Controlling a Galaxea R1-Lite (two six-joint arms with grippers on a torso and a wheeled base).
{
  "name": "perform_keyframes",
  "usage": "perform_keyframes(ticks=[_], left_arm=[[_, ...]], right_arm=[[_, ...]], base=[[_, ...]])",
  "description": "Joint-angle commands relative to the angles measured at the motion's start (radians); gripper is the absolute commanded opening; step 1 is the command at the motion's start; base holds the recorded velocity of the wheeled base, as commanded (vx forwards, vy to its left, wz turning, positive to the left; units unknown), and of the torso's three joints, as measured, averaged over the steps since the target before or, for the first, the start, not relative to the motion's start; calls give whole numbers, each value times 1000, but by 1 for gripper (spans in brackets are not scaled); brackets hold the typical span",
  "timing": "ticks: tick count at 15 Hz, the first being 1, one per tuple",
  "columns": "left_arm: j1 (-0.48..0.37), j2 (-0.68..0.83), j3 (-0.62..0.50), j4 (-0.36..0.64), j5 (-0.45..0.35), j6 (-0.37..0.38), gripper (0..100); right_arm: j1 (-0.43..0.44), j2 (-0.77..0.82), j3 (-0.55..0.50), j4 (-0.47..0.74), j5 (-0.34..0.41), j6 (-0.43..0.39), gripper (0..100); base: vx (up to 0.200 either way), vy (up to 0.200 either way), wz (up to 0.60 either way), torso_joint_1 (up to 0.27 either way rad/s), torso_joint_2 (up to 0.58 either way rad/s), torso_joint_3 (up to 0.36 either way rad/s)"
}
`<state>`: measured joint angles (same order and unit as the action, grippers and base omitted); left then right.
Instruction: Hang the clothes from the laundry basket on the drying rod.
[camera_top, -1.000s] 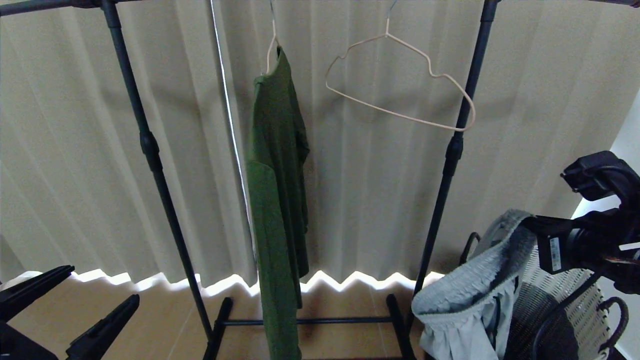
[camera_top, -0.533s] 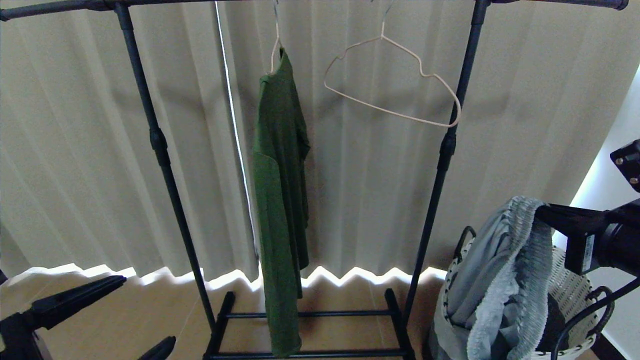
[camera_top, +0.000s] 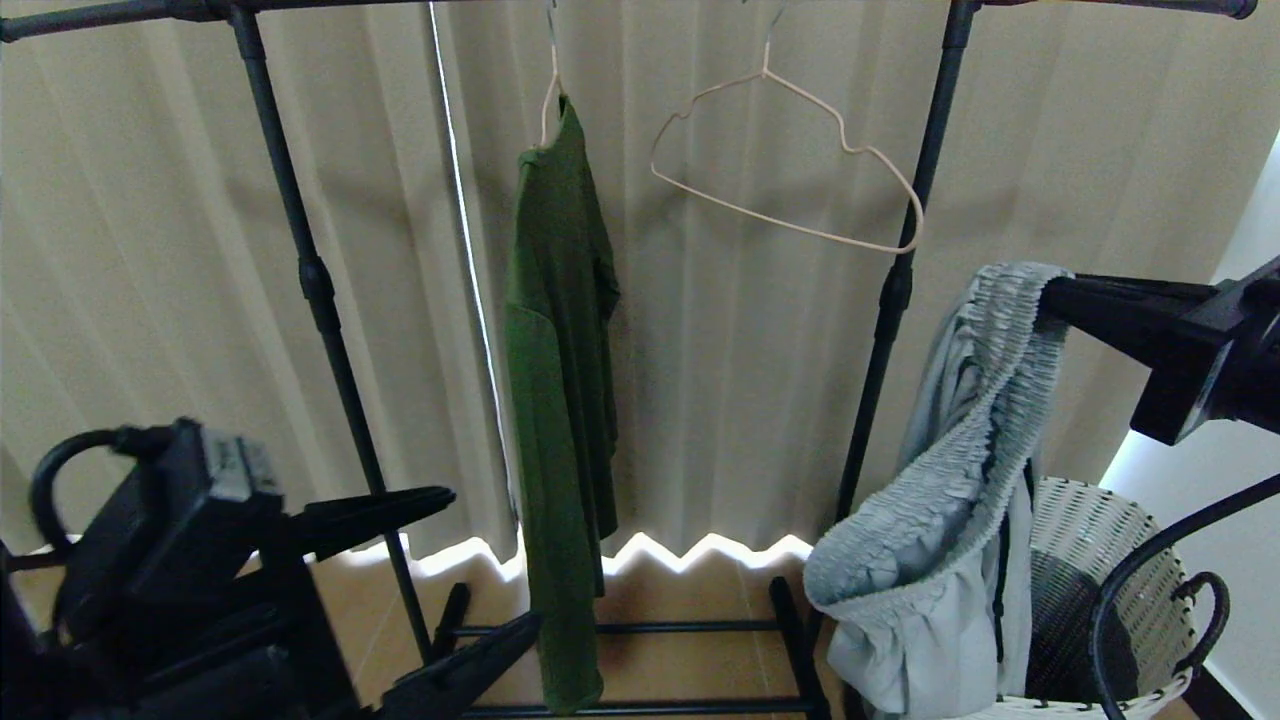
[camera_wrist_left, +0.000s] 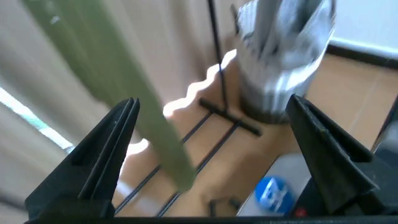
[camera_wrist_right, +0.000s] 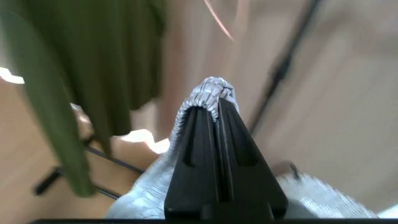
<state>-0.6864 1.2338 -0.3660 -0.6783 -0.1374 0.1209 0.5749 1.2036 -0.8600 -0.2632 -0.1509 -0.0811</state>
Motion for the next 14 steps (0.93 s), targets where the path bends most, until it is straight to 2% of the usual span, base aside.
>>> perform_keyframes(ticks=[1,3,7,9,14], left_arm=[[-157,243,-189,-1,121,-138,100],[-234,354,-289,-4,174,-231,100],[-271,463,-330,-9,171,-268,100],[-277,481,-335,-38,171,-319,100],[-220,498,-304,-49,173,-385,100]], right_arm=[[99,34,-56,-1,1,0,0],[163,62,-102,-2,1,1,0],[215,85,-132,-2,1,3,0],[223,85,-126,-21,2,7,0],[223,77,-114,-70,36,9,0]], base=[[0,0,0,0,0,0],[0,0,0,0,0,0],[0,0,0,0,0,0],[0,0,0,0,0,0],[0,0,0,0,0,0]])
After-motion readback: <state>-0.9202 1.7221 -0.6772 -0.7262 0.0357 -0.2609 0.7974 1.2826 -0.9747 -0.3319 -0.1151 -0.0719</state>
